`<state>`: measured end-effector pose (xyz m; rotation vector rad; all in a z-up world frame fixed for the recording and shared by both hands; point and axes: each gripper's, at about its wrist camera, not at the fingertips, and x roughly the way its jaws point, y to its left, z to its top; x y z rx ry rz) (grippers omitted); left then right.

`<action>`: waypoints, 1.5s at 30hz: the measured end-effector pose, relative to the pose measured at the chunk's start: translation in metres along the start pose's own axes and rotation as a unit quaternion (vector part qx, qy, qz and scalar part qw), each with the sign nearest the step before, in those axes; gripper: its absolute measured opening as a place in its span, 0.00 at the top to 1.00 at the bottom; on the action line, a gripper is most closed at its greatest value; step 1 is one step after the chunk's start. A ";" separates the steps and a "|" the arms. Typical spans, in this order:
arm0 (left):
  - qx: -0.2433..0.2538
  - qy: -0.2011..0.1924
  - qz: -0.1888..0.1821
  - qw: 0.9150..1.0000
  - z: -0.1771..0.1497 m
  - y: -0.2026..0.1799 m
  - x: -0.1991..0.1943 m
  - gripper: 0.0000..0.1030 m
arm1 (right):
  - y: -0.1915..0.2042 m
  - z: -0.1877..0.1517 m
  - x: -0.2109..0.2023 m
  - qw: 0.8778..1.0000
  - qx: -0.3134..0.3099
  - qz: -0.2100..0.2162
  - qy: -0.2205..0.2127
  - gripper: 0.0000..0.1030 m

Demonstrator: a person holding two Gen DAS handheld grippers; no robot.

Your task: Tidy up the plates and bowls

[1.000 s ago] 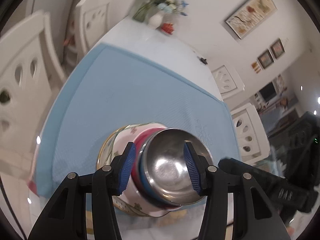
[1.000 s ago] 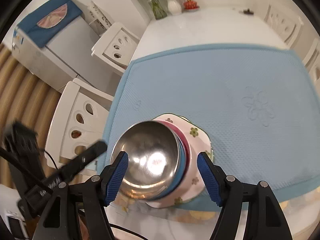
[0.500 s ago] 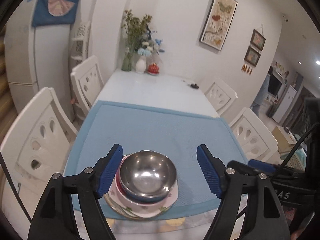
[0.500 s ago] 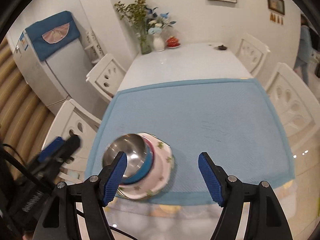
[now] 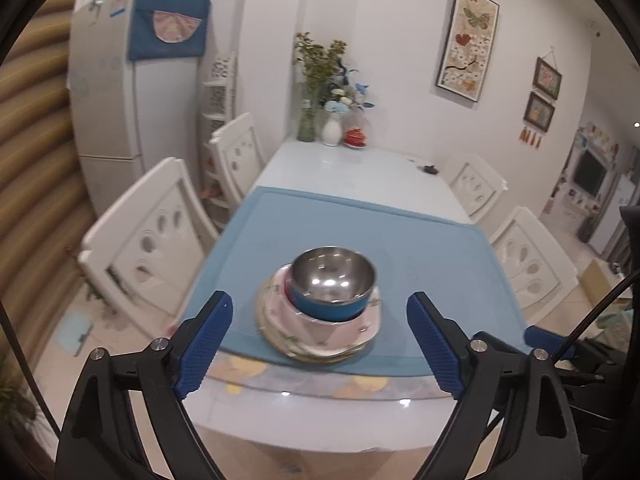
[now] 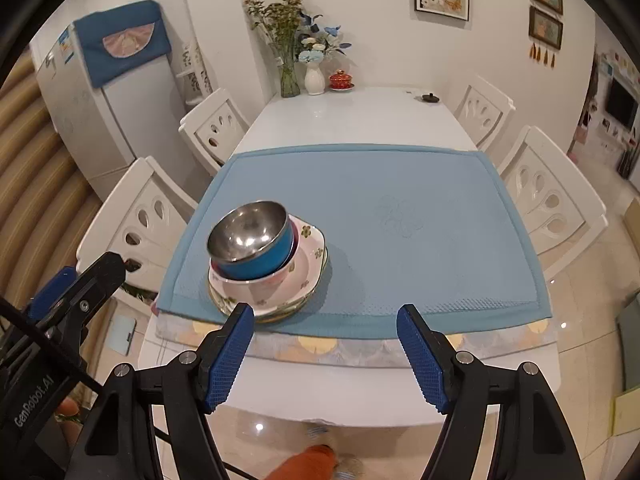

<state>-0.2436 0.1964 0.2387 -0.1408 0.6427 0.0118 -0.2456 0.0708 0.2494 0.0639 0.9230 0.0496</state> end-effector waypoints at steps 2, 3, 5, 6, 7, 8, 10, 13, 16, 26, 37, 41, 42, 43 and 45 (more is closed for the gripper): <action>-0.001 -0.003 0.017 1.000 0.001 0.006 -0.003 0.07 | 0.005 -0.003 -0.003 1.000 -0.004 -0.005 0.001 0.31; -0.003 -0.006 0.021 1.000 0.001 0.007 -0.003 0.06 | 0.008 -0.003 -0.004 1.000 -0.005 -0.005 0.002 0.31; -0.007 -0.011 0.019 1.000 0.002 0.011 -0.002 0.06 | 0.011 -0.005 -0.004 1.000 -0.005 -0.006 0.002 0.30; -0.007 -0.011 0.017 1.000 0.003 0.012 0.000 0.06 | 0.013 -0.005 -0.003 1.000 -0.003 -0.009 0.002 0.29; -0.005 -0.010 0.017 1.000 0.004 0.013 0.003 0.06 | 0.014 -0.004 -0.001 1.000 -0.001 -0.013 0.002 0.28; 0.001 -0.010 0.018 1.000 0.006 0.013 0.008 0.06 | 0.015 -0.003 0.001 1.000 0.001 -0.016 0.004 0.28; 0.015 -0.005 0.023 1.000 0.009 0.012 0.015 0.06 | 0.017 0.001 0.011 1.000 0.010 -0.024 0.013 0.28; 0.034 0.012 0.014 0.999 0.015 0.012 0.026 0.06 | 0.019 0.009 0.023 0.999 0.018 -0.038 0.030 0.28; 0.039 0.018 0.011 0.999 0.018 0.015 0.038 0.06 | 0.023 0.015 0.033 0.997 0.024 -0.054 0.041 0.28; 0.058 0.033 0.015 0.998 0.022 0.019 0.064 0.06 | 0.035 0.026 0.065 0.995 0.034 -0.065 0.063 0.28; 0.080 0.062 0.014 0.995 0.034 0.024 0.096 0.06 | 0.045 0.038 0.090 0.993 0.032 -0.086 0.078 0.28; 0.097 0.054 0.015 0.994 0.036 0.022 0.097 0.06 | 0.047 0.040 0.096 0.992 0.034 -0.095 0.079 0.28; 0.099 0.054 0.014 0.994 0.036 0.022 0.098 0.06 | 0.047 0.041 0.097 0.992 0.036 -0.096 0.080 0.28; 0.100 0.054 0.012 0.993 0.037 0.021 0.098 0.06 | 0.047 0.041 0.098 0.991 0.038 -0.096 0.080 0.28; 0.100 0.055 0.008 0.993 0.038 0.022 0.101 0.06 | 0.046 0.042 0.099 0.991 0.042 -0.097 0.079 0.28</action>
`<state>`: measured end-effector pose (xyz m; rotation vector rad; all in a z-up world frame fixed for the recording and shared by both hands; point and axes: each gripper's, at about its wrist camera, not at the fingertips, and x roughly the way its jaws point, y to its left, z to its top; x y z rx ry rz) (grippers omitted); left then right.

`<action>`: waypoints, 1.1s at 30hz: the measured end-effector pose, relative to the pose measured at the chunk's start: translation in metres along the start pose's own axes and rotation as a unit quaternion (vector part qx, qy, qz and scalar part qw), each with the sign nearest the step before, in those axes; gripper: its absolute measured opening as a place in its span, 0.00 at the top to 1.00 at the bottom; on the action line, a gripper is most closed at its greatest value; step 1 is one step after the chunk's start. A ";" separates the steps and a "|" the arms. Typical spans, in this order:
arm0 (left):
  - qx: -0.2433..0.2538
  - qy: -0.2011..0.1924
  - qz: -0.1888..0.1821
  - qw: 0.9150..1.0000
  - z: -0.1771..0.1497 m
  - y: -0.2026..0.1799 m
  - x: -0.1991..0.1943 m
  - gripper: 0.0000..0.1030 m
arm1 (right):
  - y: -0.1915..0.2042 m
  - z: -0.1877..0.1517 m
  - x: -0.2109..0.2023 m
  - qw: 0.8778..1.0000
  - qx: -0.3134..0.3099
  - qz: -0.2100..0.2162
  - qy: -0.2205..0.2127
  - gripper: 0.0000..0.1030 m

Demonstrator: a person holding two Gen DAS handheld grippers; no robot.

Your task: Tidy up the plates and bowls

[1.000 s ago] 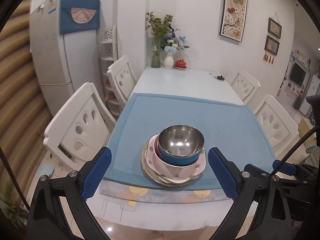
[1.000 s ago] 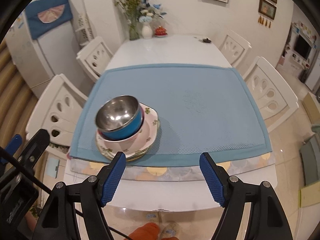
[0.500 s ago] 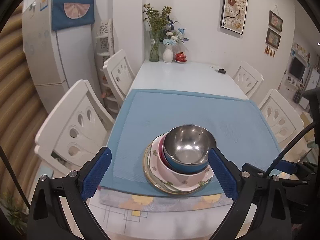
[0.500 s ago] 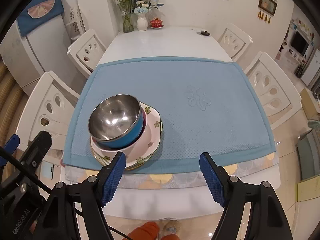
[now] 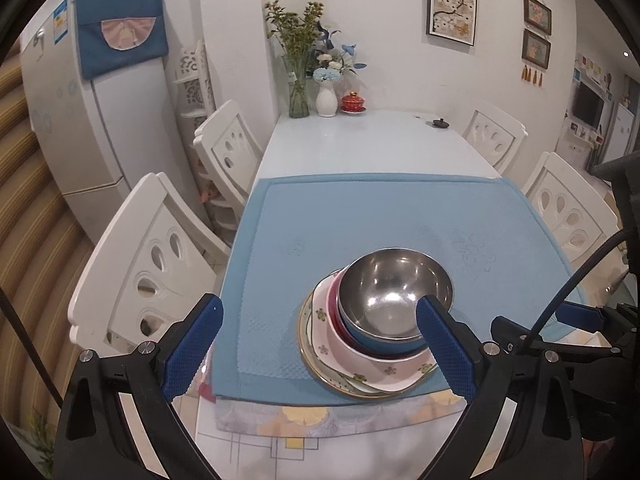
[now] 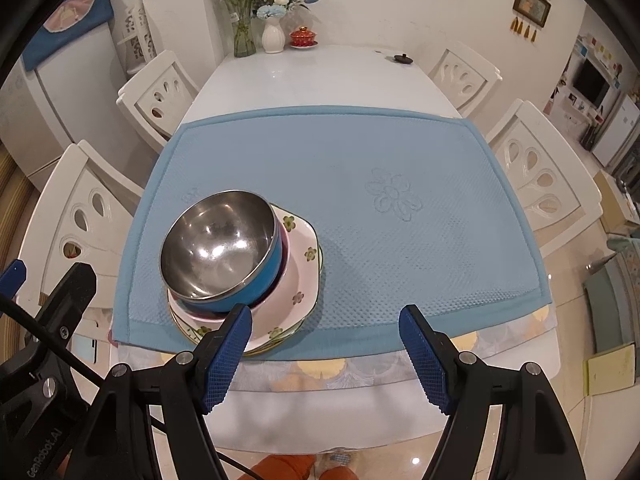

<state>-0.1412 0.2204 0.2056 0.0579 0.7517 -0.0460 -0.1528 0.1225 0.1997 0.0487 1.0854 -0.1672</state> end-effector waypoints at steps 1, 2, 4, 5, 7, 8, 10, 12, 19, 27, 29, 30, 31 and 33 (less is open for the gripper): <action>-0.001 0.000 -0.002 1.000 0.000 0.000 0.000 0.06 | 0.000 0.000 0.000 1.000 0.002 0.000 -0.001 0.28; -0.004 0.001 -0.005 1.000 0.001 0.001 0.001 0.06 | 0.000 0.001 0.000 1.000 0.002 0.000 -0.003 0.28; -0.014 0.002 -0.017 1.000 0.002 0.001 0.002 0.06 | -0.001 0.003 -0.001 1.000 -0.006 -0.002 -0.012 0.28; -0.020 0.003 -0.028 0.999 0.002 0.001 0.002 0.06 | -0.001 0.004 -0.003 1.000 -0.014 -0.006 -0.020 0.28; -0.024 0.003 -0.041 0.999 0.001 -0.003 0.002 0.06 | -0.001 0.005 -0.008 0.997 -0.041 -0.045 -0.047 0.28; -0.020 0.005 -0.041 0.999 0.001 -0.006 0.003 0.06 | -0.002 0.006 -0.010 0.995 -0.049 -0.063 -0.054 0.28; -0.008 0.006 -0.038 0.999 0.001 -0.012 0.005 0.06 | -0.003 0.007 -0.013 0.995 -0.048 -0.062 -0.060 0.28; 0.000 0.005 -0.036 0.999 0.002 -0.015 0.006 0.06 | -0.007 0.007 -0.014 0.996 -0.042 -0.056 -0.061 0.28; 0.000 0.013 -0.048 0.999 0.002 -0.018 0.010 0.06 | -0.013 0.004 -0.009 0.996 -0.036 -0.062 -0.051 0.28; 0.002 0.015 -0.048 0.999 0.001 -0.019 0.009 0.06 | -0.013 0.001 -0.009 0.996 -0.034 -0.064 -0.045 0.28; 0.002 0.012 -0.045 0.999 0.000 -0.018 0.009 0.06 | -0.012 0.001 -0.008 0.996 -0.034 -0.064 -0.044 0.28; 0.002 0.011 -0.044 0.999 0.000 -0.018 0.009 0.06 | -0.012 0.001 -0.008 0.996 -0.034 -0.063 -0.043 0.28; 0.003 0.010 -0.041 0.999 0.000 -0.018 0.009 0.06 | -0.012 0.001 -0.008 0.997 -0.035 -0.062 -0.043 0.28; 0.005 0.008 -0.038 0.999 0.000 -0.018 0.008 0.06 | -0.010 0.000 -0.008 0.996 -0.037 -0.062 -0.043 0.28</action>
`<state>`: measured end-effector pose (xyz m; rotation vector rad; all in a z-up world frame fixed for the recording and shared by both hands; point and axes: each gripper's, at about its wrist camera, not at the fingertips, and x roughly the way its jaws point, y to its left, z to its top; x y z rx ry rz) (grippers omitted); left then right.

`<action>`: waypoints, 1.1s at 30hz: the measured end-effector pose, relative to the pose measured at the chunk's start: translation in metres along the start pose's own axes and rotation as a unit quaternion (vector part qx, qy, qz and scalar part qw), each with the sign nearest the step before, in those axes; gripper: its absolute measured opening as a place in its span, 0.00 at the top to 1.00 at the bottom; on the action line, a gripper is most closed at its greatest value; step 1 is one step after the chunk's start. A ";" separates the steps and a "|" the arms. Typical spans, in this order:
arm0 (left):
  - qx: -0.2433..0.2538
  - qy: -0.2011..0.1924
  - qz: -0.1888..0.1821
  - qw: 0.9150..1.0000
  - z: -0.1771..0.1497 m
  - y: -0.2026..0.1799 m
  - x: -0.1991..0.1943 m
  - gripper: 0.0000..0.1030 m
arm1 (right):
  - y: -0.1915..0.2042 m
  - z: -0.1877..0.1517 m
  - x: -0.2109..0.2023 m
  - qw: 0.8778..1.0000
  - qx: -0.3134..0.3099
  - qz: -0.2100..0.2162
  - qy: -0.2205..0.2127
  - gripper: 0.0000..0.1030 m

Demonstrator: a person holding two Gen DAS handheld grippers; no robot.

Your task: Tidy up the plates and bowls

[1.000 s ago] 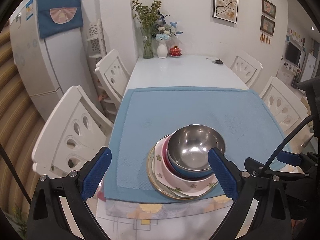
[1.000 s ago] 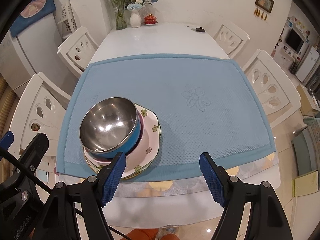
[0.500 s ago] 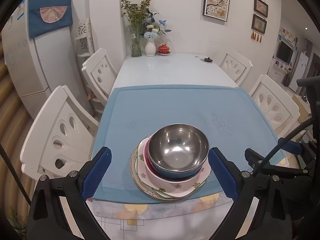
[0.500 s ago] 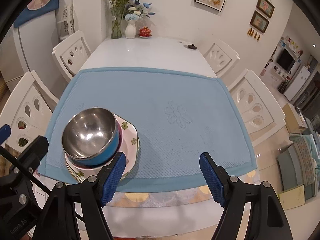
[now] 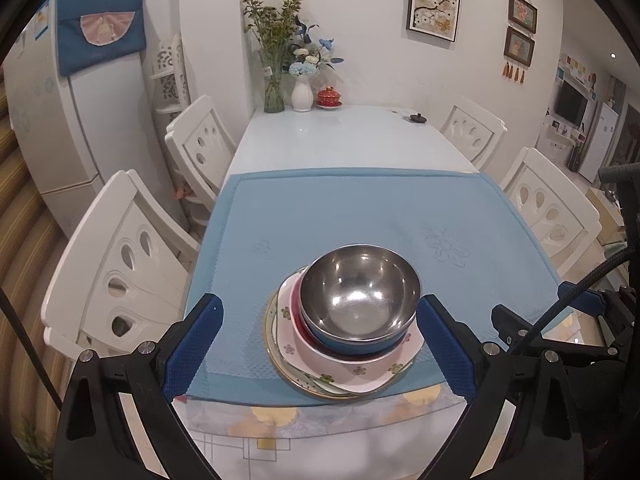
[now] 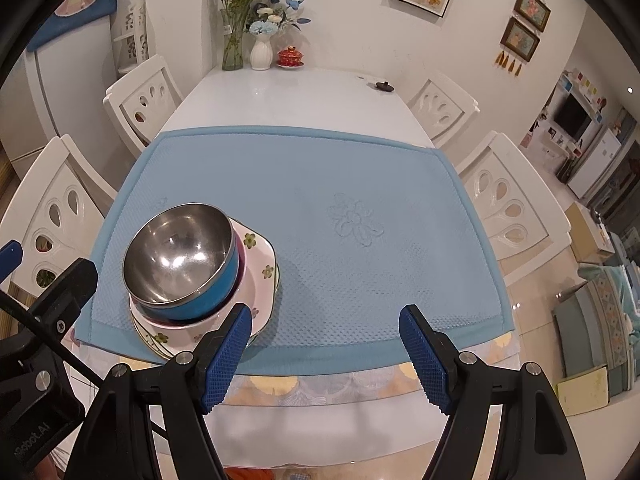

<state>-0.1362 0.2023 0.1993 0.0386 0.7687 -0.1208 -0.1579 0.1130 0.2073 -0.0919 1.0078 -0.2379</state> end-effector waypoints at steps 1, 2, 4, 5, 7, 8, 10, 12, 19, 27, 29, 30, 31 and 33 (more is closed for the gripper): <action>0.001 -0.001 0.002 1.000 0.000 0.000 0.000 0.06 | 0.001 0.000 0.000 1.000 -0.002 0.001 0.000 0.28; 0.001 -0.001 0.004 1.000 0.000 0.000 0.000 0.06 | 0.002 0.000 0.000 1.000 -0.004 0.003 0.001 0.28; 0.002 -0.003 0.007 1.000 0.000 0.000 0.000 0.06 | 0.006 0.000 0.000 1.000 -0.010 0.004 0.002 0.28; 0.003 -0.003 0.008 1.000 0.001 0.001 -0.001 0.06 | 0.007 0.000 0.000 1.000 -0.012 0.004 0.002 0.28; 0.004 -0.004 0.010 1.000 0.001 0.002 0.000 0.06 | 0.011 0.000 0.000 1.000 -0.017 0.002 0.001 0.28; 0.003 -0.004 0.010 1.000 0.001 0.002 0.000 0.06 | 0.012 0.000 0.000 1.000 -0.018 0.002 0.001 0.28; 0.003 -0.004 0.009 1.000 0.001 0.002 0.001 0.06 | 0.012 0.000 0.001 1.000 -0.017 0.005 0.003 0.28; 0.003 -0.002 0.008 1.000 0.002 0.002 0.002 0.06 | 0.012 0.000 0.003 1.000 -0.013 0.009 0.007 0.28; 0.007 -0.004 0.013 1.000 0.004 0.000 0.003 0.06 | 0.011 0.002 0.008 1.000 -0.007 0.018 0.016 0.28; 0.006 -0.001 0.013 1.000 0.004 0.000 0.006 0.06 | 0.012 0.003 0.011 1.000 -0.006 0.022 0.019 0.28; 0.008 0.001 0.015 1.000 0.004 0.000 0.008 0.06 | 0.012 0.003 0.013 0.999 -0.004 0.024 0.023 0.28; 0.008 0.002 0.016 1.000 0.004 0.000 0.009 0.06 | 0.012 0.002 0.014 0.999 -0.003 0.025 0.025 0.28; 0.008 0.003 0.018 1.000 0.005 0.000 0.010 0.06 | 0.010 0.003 0.016 0.999 -0.003 0.027 0.026 0.28; 0.007 0.004 0.017 1.000 0.005 0.000 0.012 0.06 | 0.010 0.003 0.018 0.999 -0.003 0.028 0.031 0.28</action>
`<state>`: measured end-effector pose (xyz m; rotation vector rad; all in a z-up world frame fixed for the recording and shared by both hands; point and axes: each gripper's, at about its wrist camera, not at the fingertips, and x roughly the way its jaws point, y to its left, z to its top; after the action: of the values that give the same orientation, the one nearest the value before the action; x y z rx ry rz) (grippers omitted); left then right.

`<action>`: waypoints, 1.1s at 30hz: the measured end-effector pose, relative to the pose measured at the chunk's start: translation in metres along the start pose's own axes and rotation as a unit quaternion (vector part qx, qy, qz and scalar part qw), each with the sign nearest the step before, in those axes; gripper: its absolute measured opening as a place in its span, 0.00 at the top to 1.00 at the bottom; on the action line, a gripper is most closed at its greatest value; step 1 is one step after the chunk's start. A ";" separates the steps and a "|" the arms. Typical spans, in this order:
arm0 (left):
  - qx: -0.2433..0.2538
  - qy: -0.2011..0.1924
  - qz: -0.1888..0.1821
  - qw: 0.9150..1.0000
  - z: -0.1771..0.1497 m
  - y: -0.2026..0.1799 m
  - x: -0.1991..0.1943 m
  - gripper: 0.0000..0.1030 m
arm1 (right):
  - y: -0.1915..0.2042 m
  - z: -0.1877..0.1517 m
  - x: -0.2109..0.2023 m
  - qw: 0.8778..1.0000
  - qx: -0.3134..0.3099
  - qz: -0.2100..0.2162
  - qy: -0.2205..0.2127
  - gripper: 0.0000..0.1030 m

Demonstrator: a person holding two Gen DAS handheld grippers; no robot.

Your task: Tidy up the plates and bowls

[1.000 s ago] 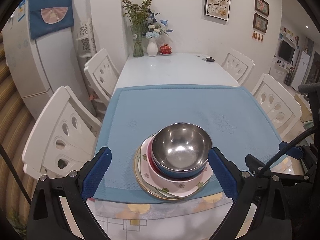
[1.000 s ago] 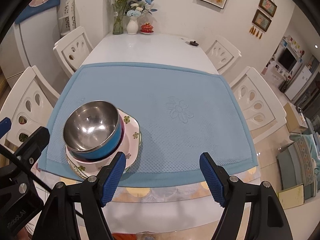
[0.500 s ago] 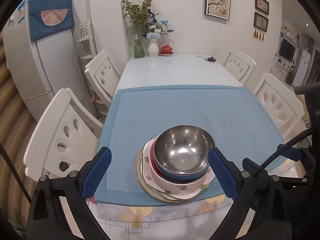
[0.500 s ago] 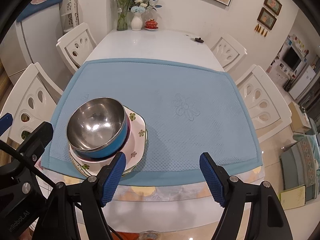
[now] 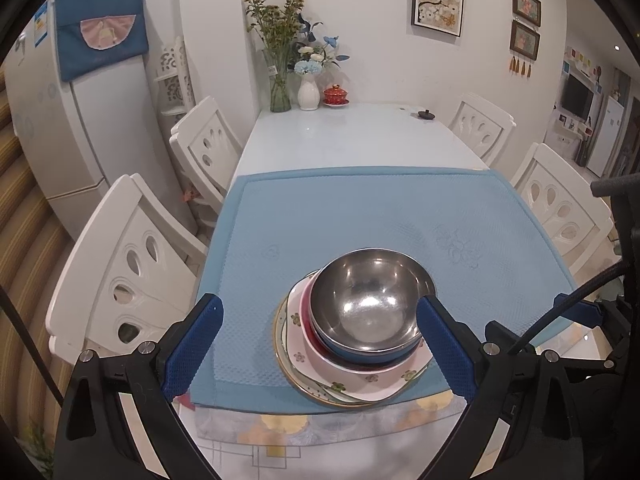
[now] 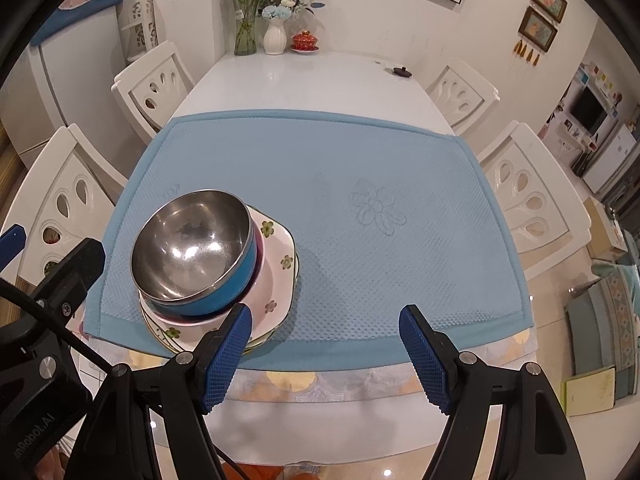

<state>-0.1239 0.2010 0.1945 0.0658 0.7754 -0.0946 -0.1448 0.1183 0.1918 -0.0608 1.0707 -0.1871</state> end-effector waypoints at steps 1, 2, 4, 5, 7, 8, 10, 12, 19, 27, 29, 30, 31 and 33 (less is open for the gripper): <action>-0.001 0.000 0.000 1.000 0.000 0.000 0.000 0.06 | 0.000 0.000 0.001 1.000 0.000 0.000 0.001 0.28; 0.000 0.000 0.001 1.000 0.000 0.000 0.001 0.06 | 0.001 0.000 0.001 1.000 0.001 0.001 0.002 0.28; 0.002 0.001 0.003 1.000 0.001 -0.001 0.001 0.06 | 0.001 0.000 0.002 1.000 0.001 0.001 0.003 0.28; 0.003 0.001 0.005 1.000 0.001 -0.001 0.001 0.06 | 0.001 0.001 0.002 1.000 0.001 0.002 0.003 0.28; 0.003 0.001 0.008 1.000 0.002 -0.002 0.002 0.06 | 0.000 0.001 0.002 1.000 0.001 0.002 0.003 0.28; 0.001 0.002 0.007 1.000 0.002 -0.001 0.003 0.06 | 0.000 0.001 0.002 1.000 0.001 0.002 0.004 0.28; -0.002 0.004 0.004 1.000 0.002 0.000 0.004 0.06 | -0.001 0.001 0.003 1.000 0.001 0.003 0.005 0.28; -0.004 0.006 0.003 1.000 0.002 0.000 0.005 0.06 | -0.001 0.001 0.004 1.000 0.002 0.005 0.007 0.28; -0.004 0.013 0.003 1.000 0.004 -0.001 0.010 0.06 | -0.003 0.004 0.008 1.000 0.007 0.010 0.011 0.28; 0.000 0.009 0.007 1.000 0.010 0.001 0.010 0.06 | -0.008 0.010 0.004 0.999 0.022 0.022 0.000 0.28; 0.000 0.005 0.015 1.000 0.010 0.001 0.009 0.06 | -0.008 0.012 0.002 0.999 0.025 0.025 -0.003 0.28; 0.002 0.002 0.025 1.000 0.011 0.001 0.009 0.05 | -0.008 0.012 0.002 0.999 0.026 0.026 -0.004 0.28; 0.004 -0.002 0.035 0.999 0.011 0.002 0.008 0.05 | -0.008 0.013 0.001 0.999 0.027 0.028 -0.007 0.28; 0.009 -0.005 0.042 0.999 0.012 0.003 0.008 0.05 | -0.010 0.014 -0.004 0.999 0.036 0.037 -0.019 0.28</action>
<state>-0.1099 0.2021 0.1973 0.1147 0.7599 -0.0221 -0.1361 0.1086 0.2033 0.0389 1.0260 -0.1572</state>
